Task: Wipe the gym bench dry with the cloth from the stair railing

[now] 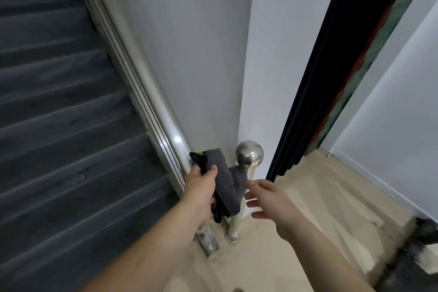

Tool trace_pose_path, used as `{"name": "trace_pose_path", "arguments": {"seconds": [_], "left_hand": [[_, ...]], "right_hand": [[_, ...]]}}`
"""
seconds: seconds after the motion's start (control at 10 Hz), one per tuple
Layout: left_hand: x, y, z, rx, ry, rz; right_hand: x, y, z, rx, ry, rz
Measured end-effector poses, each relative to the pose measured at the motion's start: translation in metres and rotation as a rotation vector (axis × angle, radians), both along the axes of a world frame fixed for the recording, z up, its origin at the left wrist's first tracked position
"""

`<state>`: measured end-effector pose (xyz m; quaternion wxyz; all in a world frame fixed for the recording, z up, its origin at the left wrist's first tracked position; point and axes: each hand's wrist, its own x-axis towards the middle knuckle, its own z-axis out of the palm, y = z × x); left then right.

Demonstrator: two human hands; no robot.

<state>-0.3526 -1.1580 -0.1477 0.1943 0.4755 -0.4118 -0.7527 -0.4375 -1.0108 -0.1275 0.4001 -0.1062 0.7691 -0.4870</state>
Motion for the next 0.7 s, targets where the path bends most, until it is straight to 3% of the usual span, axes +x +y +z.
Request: {"name": "trace_pose_path", "arguments": {"seconds": [0.2,0.3,0.4,0.5,0.7], "left_hand": [[-0.037,-0.043,-0.015,0.225,0.096,-0.035],[-0.032,-0.057,-0.015,0.089,-0.199,-0.391],[-0.022,-0.080,-0.016,-0.076,-0.456,-0.617],[-0.014,-0.107,-0.012,-0.167,-0.447,-0.680],[-0.025,-0.121,0.004,-0.374,-0.258,-0.778]], "right_hand": [[-0.034,-0.028,-0.020,0.036,-0.055,-0.073],[-0.036,-0.045,-0.036,0.087,-0.069,-0.104],[-0.025,-0.063,-0.049,0.173,-0.105,-0.074],[-0.008,-0.079,-0.060,0.199,-0.094,-0.106],[0.010,-0.093,-0.053,0.174,0.113,-0.413]]}}
